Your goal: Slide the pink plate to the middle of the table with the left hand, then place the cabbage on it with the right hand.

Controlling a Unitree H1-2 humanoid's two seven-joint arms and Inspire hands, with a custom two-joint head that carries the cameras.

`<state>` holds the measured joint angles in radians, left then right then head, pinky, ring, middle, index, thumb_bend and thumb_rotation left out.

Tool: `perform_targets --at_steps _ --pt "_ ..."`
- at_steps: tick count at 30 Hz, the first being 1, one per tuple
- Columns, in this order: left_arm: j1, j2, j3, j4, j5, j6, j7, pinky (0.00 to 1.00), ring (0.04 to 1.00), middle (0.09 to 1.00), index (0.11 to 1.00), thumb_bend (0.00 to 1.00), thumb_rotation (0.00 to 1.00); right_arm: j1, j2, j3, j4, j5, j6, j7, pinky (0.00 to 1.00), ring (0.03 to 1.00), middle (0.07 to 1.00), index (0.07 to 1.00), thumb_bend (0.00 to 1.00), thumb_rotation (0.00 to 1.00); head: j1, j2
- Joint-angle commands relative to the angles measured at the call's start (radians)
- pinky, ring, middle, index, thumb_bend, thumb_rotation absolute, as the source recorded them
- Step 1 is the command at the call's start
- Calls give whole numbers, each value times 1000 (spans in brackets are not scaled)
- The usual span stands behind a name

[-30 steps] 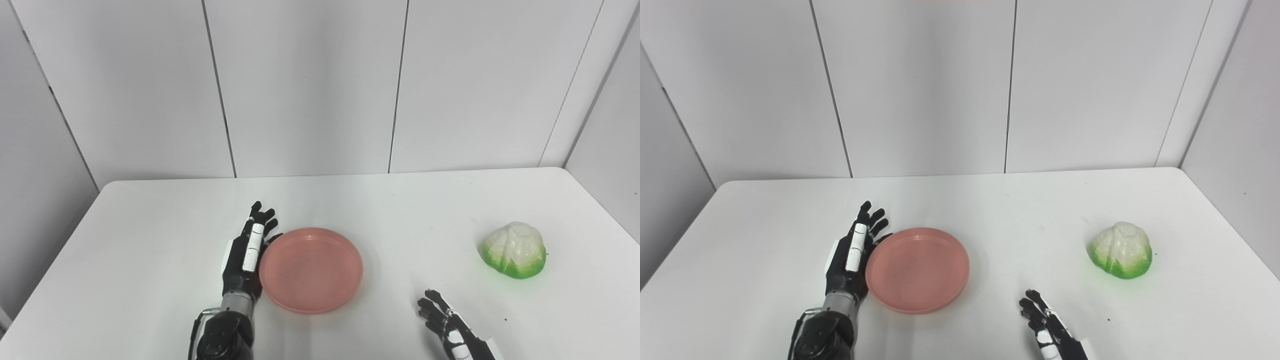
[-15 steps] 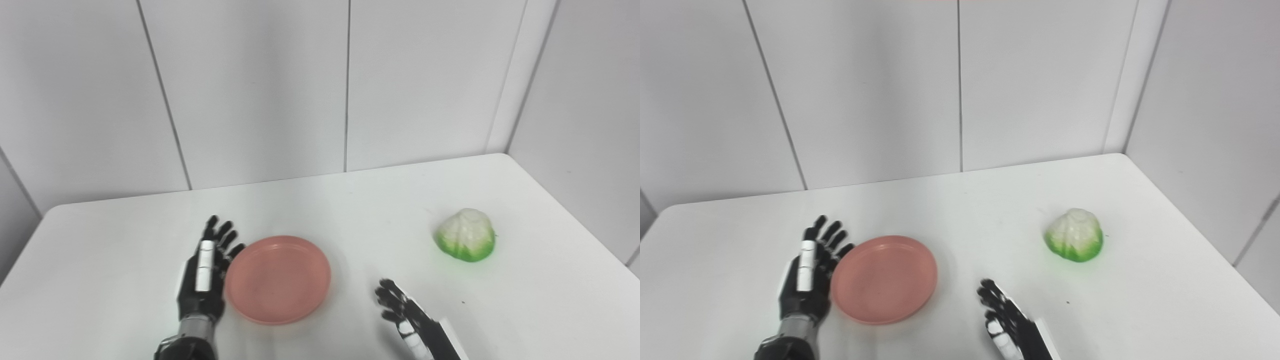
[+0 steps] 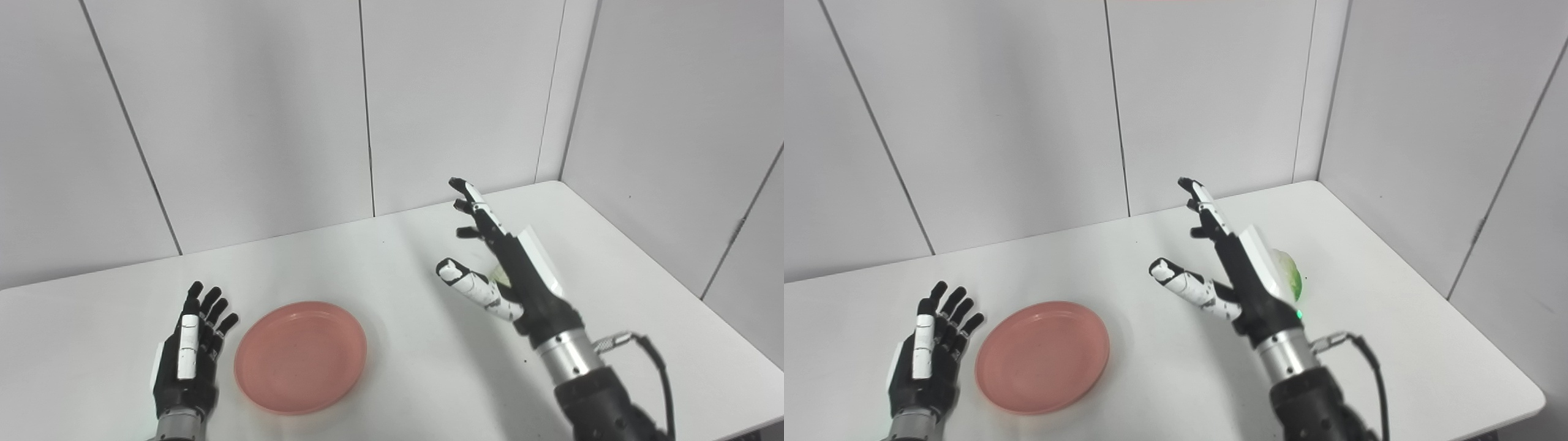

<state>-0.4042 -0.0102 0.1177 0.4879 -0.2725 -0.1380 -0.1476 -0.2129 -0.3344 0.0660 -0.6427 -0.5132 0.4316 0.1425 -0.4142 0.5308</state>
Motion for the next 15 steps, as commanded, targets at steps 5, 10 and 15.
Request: perform_targets --at_steps 5,10,15 --pt "64 14 6 74 -6 -36 -28 867 926 903 928 849 751 -129 -111 1 68 -118 7 88 757 901 928 939 1000 892 5 -2" --pt "63 10 0 72 3 -38 -21 855 922 886 924 855 759 -218 -200 38 196 -197 -3 185 684 877 941 911 1000 578 14 -5" --pt "63 12 -10 69 11 -41 -25 839 908 873 932 880 762 -294 -269 102 297 -271 -3 301 740 904 950 892 1000 313 16 -3"
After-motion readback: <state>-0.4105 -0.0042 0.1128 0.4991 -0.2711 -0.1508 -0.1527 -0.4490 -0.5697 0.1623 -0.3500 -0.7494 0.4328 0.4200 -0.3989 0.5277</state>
